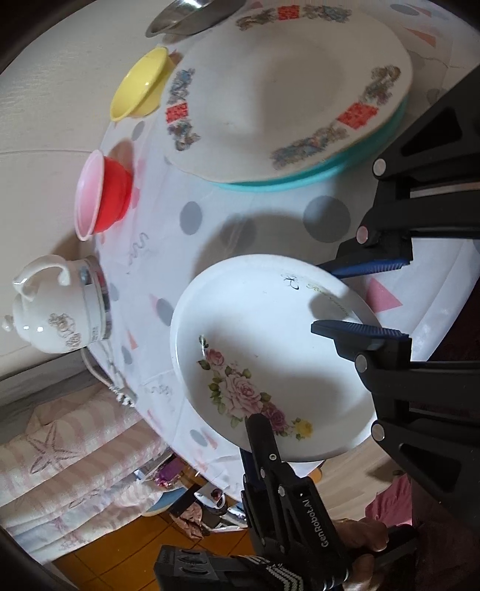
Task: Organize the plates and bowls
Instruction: 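Carry the rose-print bowl with both grippers over the stacked plates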
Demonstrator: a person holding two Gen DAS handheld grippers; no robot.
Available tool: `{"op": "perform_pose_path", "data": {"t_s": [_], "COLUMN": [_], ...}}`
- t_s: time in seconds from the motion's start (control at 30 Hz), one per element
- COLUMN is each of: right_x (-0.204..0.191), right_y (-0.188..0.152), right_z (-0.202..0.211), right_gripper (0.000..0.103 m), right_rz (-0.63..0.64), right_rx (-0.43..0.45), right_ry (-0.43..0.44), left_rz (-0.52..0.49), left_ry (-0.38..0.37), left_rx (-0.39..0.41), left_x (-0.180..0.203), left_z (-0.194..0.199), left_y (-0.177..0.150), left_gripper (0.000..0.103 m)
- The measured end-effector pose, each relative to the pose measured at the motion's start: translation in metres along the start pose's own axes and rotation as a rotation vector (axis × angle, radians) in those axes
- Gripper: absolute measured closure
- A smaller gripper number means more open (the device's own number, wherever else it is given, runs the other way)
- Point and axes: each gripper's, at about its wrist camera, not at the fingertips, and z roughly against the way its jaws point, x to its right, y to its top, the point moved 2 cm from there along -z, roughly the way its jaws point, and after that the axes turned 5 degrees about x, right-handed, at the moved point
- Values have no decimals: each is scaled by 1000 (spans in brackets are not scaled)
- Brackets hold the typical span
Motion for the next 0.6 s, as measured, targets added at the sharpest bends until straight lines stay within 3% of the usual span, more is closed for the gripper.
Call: {"op": "perform_pose_path", "data": {"t_s": [0.6], "right_x": [56], "right_y": [18], "right_z": [57], "right_gripper": [81], "right_rz": [-64], "right_rx": [128], "right_ry": [-41], "left_rz": [-103], "left_ry": [-59], "left_rx": [86], "left_x": [72], "left_z": [3], "left_y": [56], "left_gripper": [81]}}
